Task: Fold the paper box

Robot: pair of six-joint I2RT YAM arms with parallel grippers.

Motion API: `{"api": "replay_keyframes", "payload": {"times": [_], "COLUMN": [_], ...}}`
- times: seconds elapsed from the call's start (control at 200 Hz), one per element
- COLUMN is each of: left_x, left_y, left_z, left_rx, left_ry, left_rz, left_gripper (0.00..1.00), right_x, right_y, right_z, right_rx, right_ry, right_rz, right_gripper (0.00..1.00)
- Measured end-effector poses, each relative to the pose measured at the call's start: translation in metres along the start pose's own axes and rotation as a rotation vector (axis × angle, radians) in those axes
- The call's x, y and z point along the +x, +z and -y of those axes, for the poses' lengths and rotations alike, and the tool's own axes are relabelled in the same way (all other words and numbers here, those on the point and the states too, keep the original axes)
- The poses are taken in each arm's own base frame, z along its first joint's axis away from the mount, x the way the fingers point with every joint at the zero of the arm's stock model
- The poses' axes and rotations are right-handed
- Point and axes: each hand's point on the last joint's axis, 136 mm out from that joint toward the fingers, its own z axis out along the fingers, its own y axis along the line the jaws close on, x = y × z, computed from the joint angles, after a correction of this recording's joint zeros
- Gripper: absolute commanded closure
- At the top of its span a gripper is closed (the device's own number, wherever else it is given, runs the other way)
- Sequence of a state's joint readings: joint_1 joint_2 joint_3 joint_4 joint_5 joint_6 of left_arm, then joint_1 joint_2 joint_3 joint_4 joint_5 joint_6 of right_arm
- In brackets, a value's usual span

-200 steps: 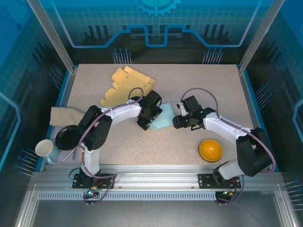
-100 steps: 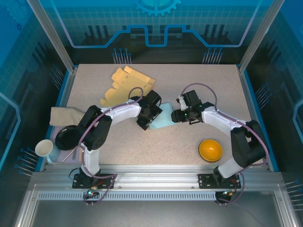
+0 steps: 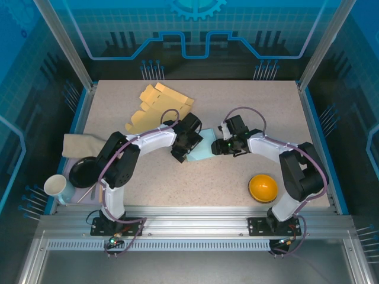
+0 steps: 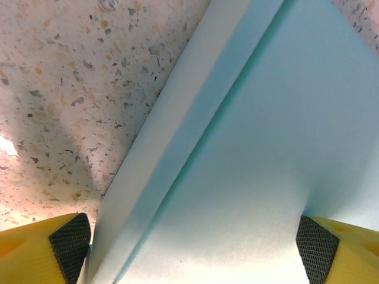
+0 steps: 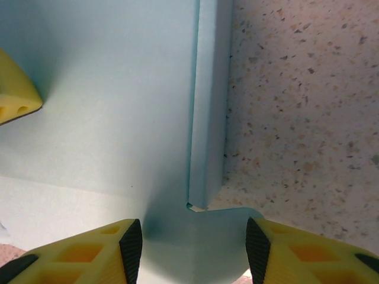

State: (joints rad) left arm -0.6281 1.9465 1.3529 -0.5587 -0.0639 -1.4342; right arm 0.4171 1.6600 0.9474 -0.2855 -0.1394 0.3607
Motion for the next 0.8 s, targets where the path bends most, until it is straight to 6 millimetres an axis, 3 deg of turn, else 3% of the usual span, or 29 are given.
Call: {"api": "replay_keyframes", "payload": {"times": [0.255, 0.555, 0.7, 0.8], "left_x": [0.000, -0.003, -0.003, -0.003], "left_y": [0.000, 0.000, 0.000, 0.000], "left_z": [0.000, -0.001, -0.001, -0.001], "left_rx": [-0.001, -0.005, -0.005, -0.006], "left_ry": [0.000, -0.001, -0.001, -0.001], "left_rz": [0.001, 0.009, 0.009, 0.009], "left_gripper": [0.07, 0.07, 0.08, 0.08], "right_x": [0.005, 0.010, 0.012, 0.013], "right_y": [0.002, 0.000, -0.002, -0.001], "right_z": [-0.006, -0.008, -0.009, -0.010], "right_rx": [-0.040, -0.075, -0.103, -0.120], "right_ry": [0.040, 0.068, 0.086, 0.093], "right_rz": [-0.016, -0.042, -0.062, -0.078], "right_gripper": [0.53, 0.64, 0.63, 0.55]}}
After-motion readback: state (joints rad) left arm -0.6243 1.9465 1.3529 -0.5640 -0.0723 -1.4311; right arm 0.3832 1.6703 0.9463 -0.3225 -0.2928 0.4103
